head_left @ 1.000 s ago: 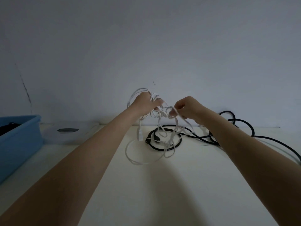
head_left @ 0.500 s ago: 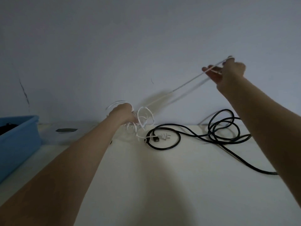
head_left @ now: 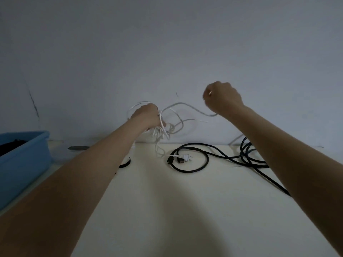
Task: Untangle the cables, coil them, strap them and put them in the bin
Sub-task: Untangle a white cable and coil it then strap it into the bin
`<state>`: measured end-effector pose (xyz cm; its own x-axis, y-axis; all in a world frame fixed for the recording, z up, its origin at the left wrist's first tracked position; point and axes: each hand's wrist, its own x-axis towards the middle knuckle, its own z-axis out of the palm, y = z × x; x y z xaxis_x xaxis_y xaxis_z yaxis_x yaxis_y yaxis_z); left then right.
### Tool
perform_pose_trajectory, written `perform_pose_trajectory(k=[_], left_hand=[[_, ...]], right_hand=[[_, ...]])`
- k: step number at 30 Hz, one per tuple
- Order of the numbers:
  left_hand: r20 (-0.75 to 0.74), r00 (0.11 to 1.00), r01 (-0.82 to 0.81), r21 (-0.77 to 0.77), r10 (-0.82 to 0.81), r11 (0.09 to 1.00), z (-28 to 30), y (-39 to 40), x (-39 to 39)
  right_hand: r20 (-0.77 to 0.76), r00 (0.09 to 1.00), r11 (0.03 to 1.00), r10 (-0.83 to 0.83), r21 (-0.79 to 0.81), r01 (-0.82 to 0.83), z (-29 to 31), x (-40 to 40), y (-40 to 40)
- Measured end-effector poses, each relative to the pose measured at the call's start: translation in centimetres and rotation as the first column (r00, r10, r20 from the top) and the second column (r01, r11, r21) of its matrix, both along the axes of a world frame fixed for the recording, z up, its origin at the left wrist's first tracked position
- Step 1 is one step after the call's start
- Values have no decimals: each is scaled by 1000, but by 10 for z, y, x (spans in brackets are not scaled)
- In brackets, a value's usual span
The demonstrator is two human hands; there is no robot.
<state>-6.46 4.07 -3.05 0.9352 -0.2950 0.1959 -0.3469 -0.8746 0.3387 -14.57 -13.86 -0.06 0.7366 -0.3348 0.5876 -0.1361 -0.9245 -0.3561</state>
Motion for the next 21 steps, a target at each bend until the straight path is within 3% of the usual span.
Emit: perform_pose_trajectory(k=[2, 4, 6, 7, 9, 10, 12, 13, 16, 19, 21], left_hand=[[35, 999, 17, 36, -19, 999, 1, -3, -4], [61, 997, 39, 81, -44, 996, 1, -7, -8], [96, 993, 51, 134, -64, 990, 1, -11, -14], [125, 990, 51, 159, -71, 986, 1, -14, -15], [183, 979, 50, 194, -86, 980, 0, -20, -17], [196, 976, 55, 203, -95, 978, 0, -22, -18], [183, 978, 67, 183, -101, 981, 0, -21, -15], [159, 983, 67, 152, -91, 986, 0, -19, -13], [-5, 999, 38, -40, -38, 998, 0, 1, -5], [-234, 972, -66, -388, -29, 919, -3, 23, 4], [-294, 956, -153, -523, -9, 839, -5, 34, 10]], right_hand=[[-223, 973, 976, 65, -189, -108, -4, -3, 11], [-507, 855, 920, -109, -376, -106, -14, -4, 15], [-603, 753, 883, -264, -465, -64, -22, -1, 19], [-603, 766, 903, -222, -423, -71, -22, 1, 22], [-517, 851, 956, 98, -189, -224, -18, 2, 26], [-445, 845, 940, 297, -21, -341, -15, 1, 29], [-239, 766, 792, 596, 332, -513, -9, -6, 33], [-93, 744, 689, 662, 467, -555, -6, -11, 33], [262, 723, 519, 639, 548, -657, 4, -24, 15], [369, 690, 454, 622, 548, -702, 9, -39, -16], [474, 753, 451, 456, 607, -655, 9, -43, -37]])
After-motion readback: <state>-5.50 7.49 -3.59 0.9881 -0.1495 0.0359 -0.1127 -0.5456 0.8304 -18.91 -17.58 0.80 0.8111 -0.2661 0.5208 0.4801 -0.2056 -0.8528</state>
